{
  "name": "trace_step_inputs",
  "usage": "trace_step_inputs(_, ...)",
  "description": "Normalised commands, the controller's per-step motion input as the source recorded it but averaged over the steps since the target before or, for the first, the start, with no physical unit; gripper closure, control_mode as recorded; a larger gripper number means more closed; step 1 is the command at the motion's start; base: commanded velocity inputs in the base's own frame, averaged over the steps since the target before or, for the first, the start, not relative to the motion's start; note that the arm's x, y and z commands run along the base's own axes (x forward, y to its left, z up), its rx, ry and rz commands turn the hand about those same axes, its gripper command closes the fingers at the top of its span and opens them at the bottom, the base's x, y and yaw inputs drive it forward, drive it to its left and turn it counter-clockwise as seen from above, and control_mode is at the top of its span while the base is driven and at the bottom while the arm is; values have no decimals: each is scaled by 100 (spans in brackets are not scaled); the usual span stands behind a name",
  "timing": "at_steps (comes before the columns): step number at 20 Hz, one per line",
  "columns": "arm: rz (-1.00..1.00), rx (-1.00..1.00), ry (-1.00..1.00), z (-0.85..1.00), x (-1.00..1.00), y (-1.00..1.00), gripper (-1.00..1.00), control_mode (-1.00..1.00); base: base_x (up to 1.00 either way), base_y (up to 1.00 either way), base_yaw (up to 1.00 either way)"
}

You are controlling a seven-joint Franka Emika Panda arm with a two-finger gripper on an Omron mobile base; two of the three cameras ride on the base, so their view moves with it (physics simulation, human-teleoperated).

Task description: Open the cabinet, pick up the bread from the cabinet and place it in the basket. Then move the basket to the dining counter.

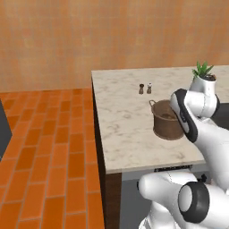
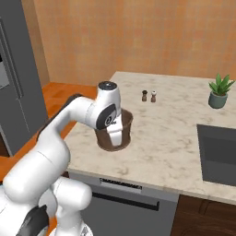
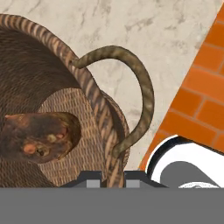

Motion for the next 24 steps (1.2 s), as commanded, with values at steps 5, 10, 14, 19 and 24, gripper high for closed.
trace_step_inputs(5, 0, 0, 0, -57, 75, -1, 100, -100, 0, 0, 0)
trace_step_inputs(10, 0, 0, 3, -55, 36, -4, 100, -100, 0, 0, 0)
trace_step_inputs(14, 0, 0, 5, -45, 21, 0, 100, -100, 0, 0, 0)
trace_step_inputs(19, 0, 0, 3, -43, 16, 0, 100, -100, 0, 0, 0)
trace_step_inputs(24, 0, 0, 0, -34, 12, 0, 100, -100, 0, 0, 0)
